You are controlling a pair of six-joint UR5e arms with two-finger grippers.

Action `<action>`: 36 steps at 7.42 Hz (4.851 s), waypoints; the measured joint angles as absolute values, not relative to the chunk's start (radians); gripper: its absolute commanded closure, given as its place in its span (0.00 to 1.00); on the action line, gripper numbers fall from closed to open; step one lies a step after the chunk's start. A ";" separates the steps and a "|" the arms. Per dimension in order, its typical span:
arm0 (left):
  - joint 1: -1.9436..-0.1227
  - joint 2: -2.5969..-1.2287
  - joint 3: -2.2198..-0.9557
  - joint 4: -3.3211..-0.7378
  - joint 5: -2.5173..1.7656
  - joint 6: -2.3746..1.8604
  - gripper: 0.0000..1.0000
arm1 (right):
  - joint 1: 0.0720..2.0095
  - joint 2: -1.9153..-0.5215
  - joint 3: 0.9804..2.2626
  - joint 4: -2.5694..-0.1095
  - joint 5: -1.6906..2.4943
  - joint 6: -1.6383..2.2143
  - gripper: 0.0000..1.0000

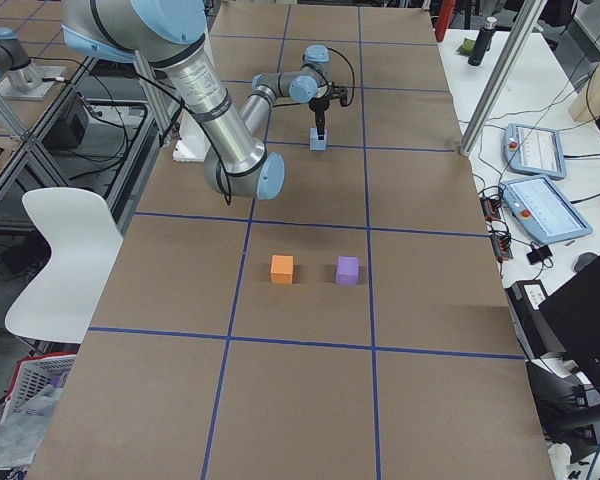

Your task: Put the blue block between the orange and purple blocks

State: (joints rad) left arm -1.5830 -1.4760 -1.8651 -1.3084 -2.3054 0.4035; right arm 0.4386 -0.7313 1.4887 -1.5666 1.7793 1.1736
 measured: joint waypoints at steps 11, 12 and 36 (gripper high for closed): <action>-1.583 -1.458 -1.873 -1.309 -2.321 0.397 0.00 | 0.705 -1.031 1.855 -1.680 1.964 0.953 1.00; -1.583 -1.456 -1.873 -1.309 -2.321 0.397 0.00 | 0.792 -1.114 1.895 -1.682 2.004 0.851 1.00; -1.582 -1.454 -1.875 -1.310 -2.342 0.396 0.00 | 1.219 -1.761 1.826 -1.178 2.260 0.405 0.00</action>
